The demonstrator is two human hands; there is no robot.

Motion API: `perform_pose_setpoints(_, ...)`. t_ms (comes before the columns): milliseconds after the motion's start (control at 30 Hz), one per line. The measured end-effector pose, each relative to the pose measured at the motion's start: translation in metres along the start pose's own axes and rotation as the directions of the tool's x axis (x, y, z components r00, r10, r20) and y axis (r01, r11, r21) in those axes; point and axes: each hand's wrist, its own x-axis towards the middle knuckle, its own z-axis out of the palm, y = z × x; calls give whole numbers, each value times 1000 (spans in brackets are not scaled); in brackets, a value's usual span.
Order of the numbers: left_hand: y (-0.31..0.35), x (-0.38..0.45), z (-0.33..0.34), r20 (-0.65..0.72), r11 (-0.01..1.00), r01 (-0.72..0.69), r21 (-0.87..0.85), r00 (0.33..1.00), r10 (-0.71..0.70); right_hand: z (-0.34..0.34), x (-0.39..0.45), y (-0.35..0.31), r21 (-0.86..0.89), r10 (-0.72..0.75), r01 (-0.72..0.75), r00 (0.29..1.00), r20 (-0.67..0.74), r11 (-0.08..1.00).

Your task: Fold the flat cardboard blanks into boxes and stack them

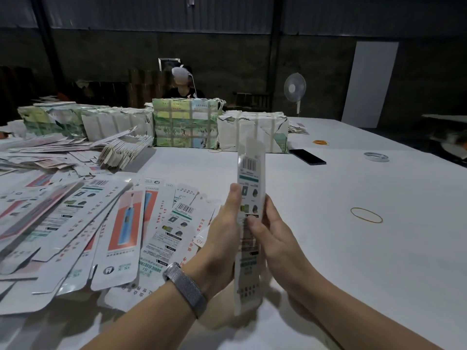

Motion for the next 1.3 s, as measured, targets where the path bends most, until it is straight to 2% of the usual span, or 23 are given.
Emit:
perform_pose_setpoints(267,-5,7,-3,-60,999,-46,1,997,46,-4,1,-4,17,42,-41,996,-82,999)
perform_pose_setpoints(433,-11,8,2,21,999,-54,3,998,54,-21,8,-18,-63,-19,6,977,-211,998)
perform_pose_setpoints(533,-15,8,2,86,999,-39,9,996,38,-25,9,-22,-6,-29,29,982,-187,1000)
perform_pose_setpoints(733,-15,10,-2,118,985,-87,151,991,69,-27,9,-20,-77,-71,59,985,-158,995)
perform_pose_setpoints(833,-17,10,-3,80,959,-138,247,989,121,-27,8,-19,-88,-1,-15,985,-174,996)
perform_pose_setpoints(1000,-20,11,-2,15,946,-235,222,971,238,-23,6,-15,-5,57,-58,993,-106,998)
perform_pose_setpoints(1200,-23,12,-3,15,939,-240,244,970,244,-25,5,-11,19,80,-79,987,-141,997)
perform_pose_setpoints(1300,-23,12,-3,38,941,-233,246,972,231,-26,8,-9,-10,60,-63,974,-218,998)
